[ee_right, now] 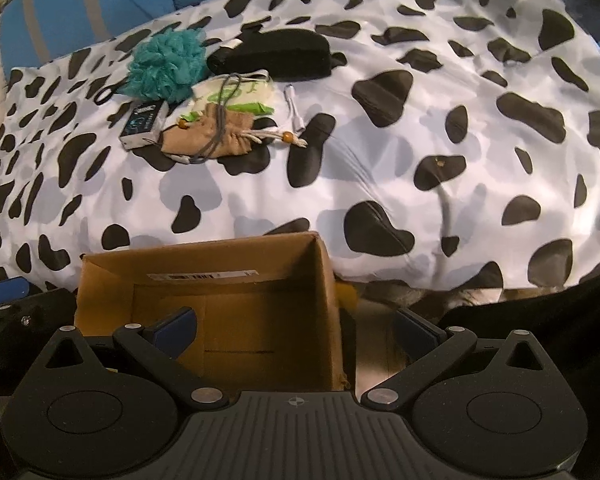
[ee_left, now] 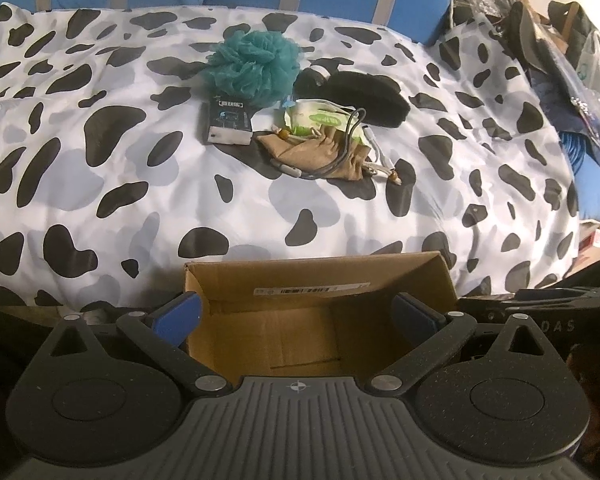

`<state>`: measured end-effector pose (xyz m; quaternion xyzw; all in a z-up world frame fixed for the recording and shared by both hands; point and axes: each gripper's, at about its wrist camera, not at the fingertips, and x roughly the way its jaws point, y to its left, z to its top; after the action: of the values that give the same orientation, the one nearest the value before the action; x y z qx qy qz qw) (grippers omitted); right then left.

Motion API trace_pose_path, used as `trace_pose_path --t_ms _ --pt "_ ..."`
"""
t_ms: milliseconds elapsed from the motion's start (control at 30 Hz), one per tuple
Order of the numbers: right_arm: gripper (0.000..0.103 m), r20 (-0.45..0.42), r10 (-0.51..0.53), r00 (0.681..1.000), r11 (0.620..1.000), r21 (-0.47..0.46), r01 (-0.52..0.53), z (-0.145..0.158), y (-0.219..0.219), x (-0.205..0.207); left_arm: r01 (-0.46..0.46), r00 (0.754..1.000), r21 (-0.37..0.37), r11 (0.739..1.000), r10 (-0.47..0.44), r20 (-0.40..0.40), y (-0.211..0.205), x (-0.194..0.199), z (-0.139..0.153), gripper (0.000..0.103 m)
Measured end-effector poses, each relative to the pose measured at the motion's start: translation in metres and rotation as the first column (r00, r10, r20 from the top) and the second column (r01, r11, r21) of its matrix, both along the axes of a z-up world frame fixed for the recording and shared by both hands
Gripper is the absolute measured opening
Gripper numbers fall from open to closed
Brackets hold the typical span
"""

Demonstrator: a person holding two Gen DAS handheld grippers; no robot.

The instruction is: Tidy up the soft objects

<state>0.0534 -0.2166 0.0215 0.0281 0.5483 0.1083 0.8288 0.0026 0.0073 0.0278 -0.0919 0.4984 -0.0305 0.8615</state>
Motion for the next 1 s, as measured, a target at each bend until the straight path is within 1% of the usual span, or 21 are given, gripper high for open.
trace_pose_path --t_ms 200,267,300,533,733,833,867,1000 --pt "0.103 0.017 0.031 0.999 0.999 -0.011 -0.031 0.002 0.004 0.000 0.000 1.000 -0.001 1.000 0.000 0.002 0.000 0.000 0.000 0.103" --pt "0.103 0.028 0.032 0.999 0.999 -0.005 -0.032 0.005 0.005 -0.001 0.000 1.000 -0.005 1.000 0.000 0.005 0.000 -0.001 0.001 0.103" --pt "0.103 0.019 0.032 0.999 0.999 -0.004 -0.032 0.005 0.004 0.000 0.000 1.000 -0.006 1.000 0.000 0.007 0.000 -0.001 0.001 0.103" --pt "0.103 0.056 0.037 0.998 0.999 -0.005 -0.037 0.010 0.006 0.000 0.003 1.000 0.003 1.000 -0.003 0.005 0.000 0.000 0.000 0.103" --pt "0.103 0.079 0.051 0.996 0.999 -0.003 -0.051 0.012 0.007 0.002 0.010 1.000 0.005 1.000 -0.011 0.019 0.000 0.002 0.002 0.103" --pt "0.103 0.116 0.046 0.992 0.999 0.003 -0.047 0.017 0.007 0.002 0.010 0.999 0.003 1.000 -0.011 0.038 0.001 0.003 0.006 0.103" --pt "0.103 0.143 0.049 0.989 0.999 0.001 -0.050 0.020 0.008 0.001 0.008 0.999 0.006 1.000 -0.008 0.047 0.002 0.004 0.009 0.103" --pt "0.103 0.218 0.097 0.971 0.995 -0.030 -0.093 0.027 0.016 -0.003 -0.005 0.998 -0.001 1.000 0.005 0.068 0.010 0.010 0.015 0.103"
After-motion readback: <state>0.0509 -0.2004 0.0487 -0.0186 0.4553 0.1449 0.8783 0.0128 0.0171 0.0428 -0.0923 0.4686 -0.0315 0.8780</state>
